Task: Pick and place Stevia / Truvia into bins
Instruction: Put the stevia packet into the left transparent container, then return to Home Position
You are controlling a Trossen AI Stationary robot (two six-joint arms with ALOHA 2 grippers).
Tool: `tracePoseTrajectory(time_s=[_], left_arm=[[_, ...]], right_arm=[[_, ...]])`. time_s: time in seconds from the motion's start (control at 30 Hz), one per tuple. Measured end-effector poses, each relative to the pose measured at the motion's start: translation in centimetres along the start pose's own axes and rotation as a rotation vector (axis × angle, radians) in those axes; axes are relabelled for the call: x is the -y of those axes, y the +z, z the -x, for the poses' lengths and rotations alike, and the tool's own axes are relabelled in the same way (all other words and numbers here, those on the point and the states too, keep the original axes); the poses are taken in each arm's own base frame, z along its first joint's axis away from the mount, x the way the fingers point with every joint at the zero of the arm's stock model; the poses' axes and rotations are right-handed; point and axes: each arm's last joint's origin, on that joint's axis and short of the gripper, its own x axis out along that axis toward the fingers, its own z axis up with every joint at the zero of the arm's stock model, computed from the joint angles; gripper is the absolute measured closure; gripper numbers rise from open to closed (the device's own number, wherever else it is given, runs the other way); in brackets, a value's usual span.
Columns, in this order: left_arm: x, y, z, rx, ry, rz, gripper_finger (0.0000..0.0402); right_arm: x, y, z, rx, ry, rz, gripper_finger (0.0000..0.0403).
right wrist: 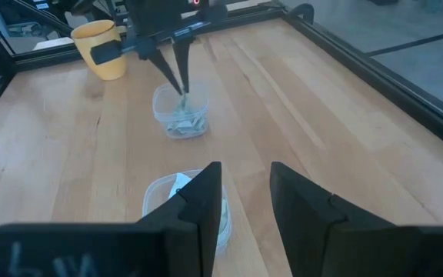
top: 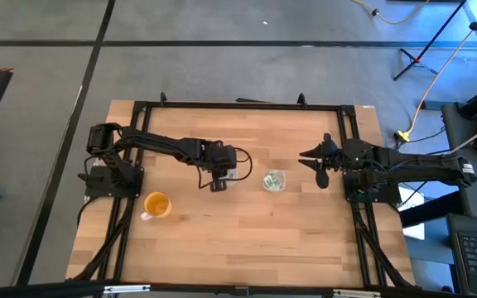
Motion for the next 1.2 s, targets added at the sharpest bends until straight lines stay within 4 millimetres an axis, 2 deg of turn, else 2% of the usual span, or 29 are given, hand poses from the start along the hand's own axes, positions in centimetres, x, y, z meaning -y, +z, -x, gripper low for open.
tracePoseTrajectory(time_s=[0.33, 0.57, 0.73, 0.87, 0.97, 1.07, 1.2], left_arm=[[0.1, 0.0, 0.3, 0.006, -0.055, 0.012, 0.0317], [-0.1, 0.0, 1.4, 0.024, -0.043, -0.001, 0.0272], [-0.7, 0.1, 4.3, 0.099, -0.039, 0.038, 0.0265], [-1.1, 0.0, 7.6, 0.188, -0.036, 0.043, 0.0268], [-1.5, -0.7, 9.8, 0.216, -0.003, -0.022, 0.0269], [-1.8, -1.4, 11.8, 0.247, 0.002, 0.009, 0.0267], [-2.6, -2.1, 15.0, 0.374, -0.063, 0.023, 0.0265]], right_arm=[[0.0, 0.0, 0.0, 0.0, 0.0, 0.0, 0.0287], [0.0, 0.0, 0.0, 0.0, 0.0, 0.0, 0.0287], [0.0, 0.0, 0.0, 0.0, 0.0, 0.001, 0.0287], [0.0, 0.0, 0.0, 0.003, -0.003, 0.005, 0.0287], [0.0, 0.1, 0.0, 0.01, -0.006, 0.056, 0.0287], [0.3, 0.5, 0.1, 0.048, -0.019, 0.063, 0.0287], [0.9, 0.7, 0.6, 0.081, -0.065, 0.074, 0.0287]])
